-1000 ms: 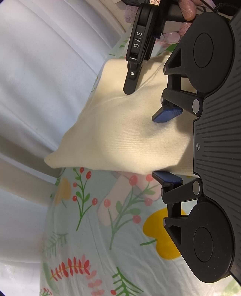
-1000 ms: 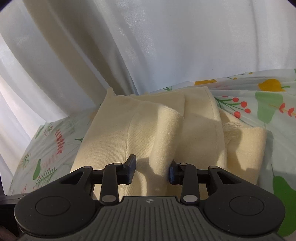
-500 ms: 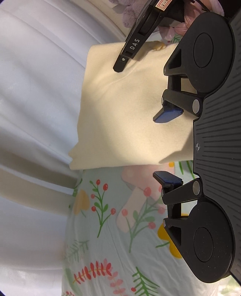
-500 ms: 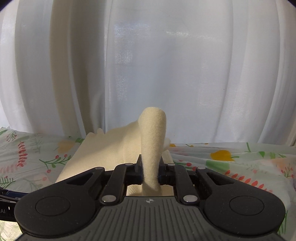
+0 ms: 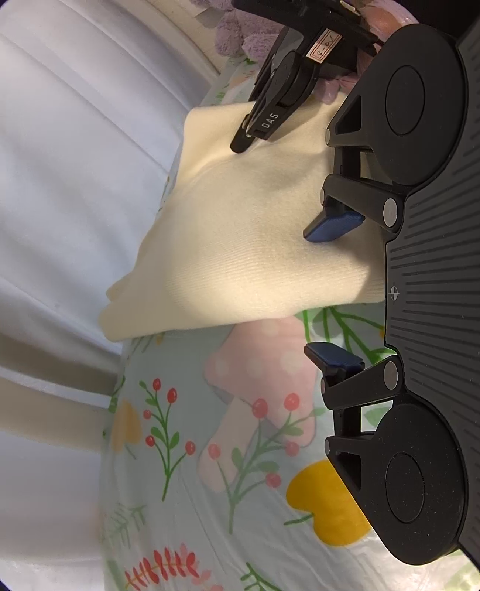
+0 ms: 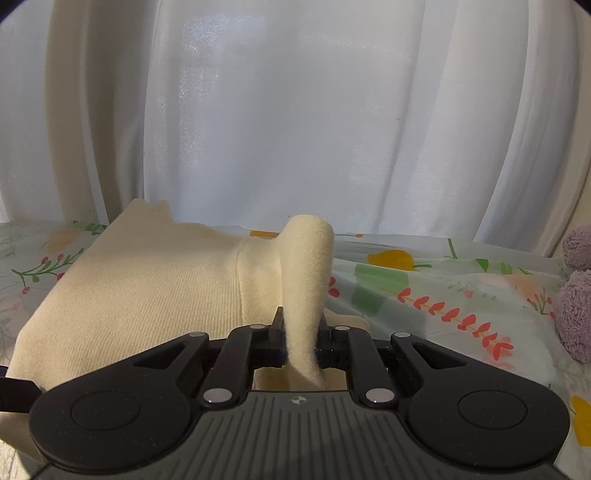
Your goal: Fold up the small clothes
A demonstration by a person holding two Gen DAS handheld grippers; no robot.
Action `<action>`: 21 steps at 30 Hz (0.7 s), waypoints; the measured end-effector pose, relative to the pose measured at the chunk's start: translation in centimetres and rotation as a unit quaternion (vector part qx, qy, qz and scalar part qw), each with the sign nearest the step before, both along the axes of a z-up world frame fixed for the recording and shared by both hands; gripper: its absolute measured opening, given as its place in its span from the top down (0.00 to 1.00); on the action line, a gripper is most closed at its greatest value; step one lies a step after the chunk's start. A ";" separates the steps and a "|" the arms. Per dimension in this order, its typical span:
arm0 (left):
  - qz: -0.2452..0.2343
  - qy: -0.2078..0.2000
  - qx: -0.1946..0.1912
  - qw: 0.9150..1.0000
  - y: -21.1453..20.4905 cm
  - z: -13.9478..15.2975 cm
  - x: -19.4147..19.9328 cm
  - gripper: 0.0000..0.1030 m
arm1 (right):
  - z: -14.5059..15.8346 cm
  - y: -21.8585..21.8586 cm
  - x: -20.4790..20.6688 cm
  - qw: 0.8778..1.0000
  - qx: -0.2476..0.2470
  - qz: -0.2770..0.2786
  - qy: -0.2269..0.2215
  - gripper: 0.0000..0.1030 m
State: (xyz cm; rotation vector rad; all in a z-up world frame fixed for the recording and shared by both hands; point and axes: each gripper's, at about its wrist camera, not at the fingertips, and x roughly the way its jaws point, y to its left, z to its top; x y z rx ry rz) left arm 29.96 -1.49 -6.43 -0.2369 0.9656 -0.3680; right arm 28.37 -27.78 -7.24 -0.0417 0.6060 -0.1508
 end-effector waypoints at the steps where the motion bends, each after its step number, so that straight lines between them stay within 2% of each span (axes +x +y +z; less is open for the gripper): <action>1: -0.001 0.004 0.000 1.000 0.1 -0.1 0.0 0.35 | -0.3 -0.2 0.2 1.000 -0.002 -0.004 0.004 0.88; 3: -0.002 0.005 0.000 1.000 0.5 0.0 -0.4 0.35 | -0.5 -0.6 0.3 1.000 0.001 -0.014 0.010 0.86; 5: 0.003 0.002 0.004 1.000 1.1 0.3 -0.9 0.36 | 0.2 -1.5 -0.1 0.999 0.010 -0.039 0.006 0.76; 8: 0.025 -0.001 0.000 1.000 2.2 0.6 -1.2 0.36 | 2.0 -2.5 -1.4 0.998 0.025 -0.061 -0.019 0.76; 11: 0.048 -0.001 -0.003 0.999 2.6 0.8 -1.1 0.36 | 3.5 -1.3 -2.5 0.997 0.061 -0.003 -0.042 0.77; 14: 0.061 0.013 0.004 0.998 2.7 0.7 -0.8 0.36 | 3.2 1.5 -2.3 0.989 0.102 0.105 -0.019 0.80; 16: 0.060 0.014 0.013 0.998 2.4 0.9 -0.9 0.36 | 2.3 3.5 -2.2 0.983 0.090 0.157 -0.009 0.88; 18: 0.053 0.011 0.029 0.998 1.9 1.0 -0.8 0.36 | 1.0 5.0 -2.1 0.980 0.065 0.187 0.004 0.90; 20: 0.046 0.009 0.036 0.998 1.6 1.0 -0.7 0.36 | -0.4 5.6 -2.1 0.984 0.015 0.175 -0.008 0.94; 21: 0.044 0.007 0.037 0.998 1.4 1.1 -0.7 0.36 | -0.6 5.1 -1.9 0.987 0.011 0.161 -0.013 0.94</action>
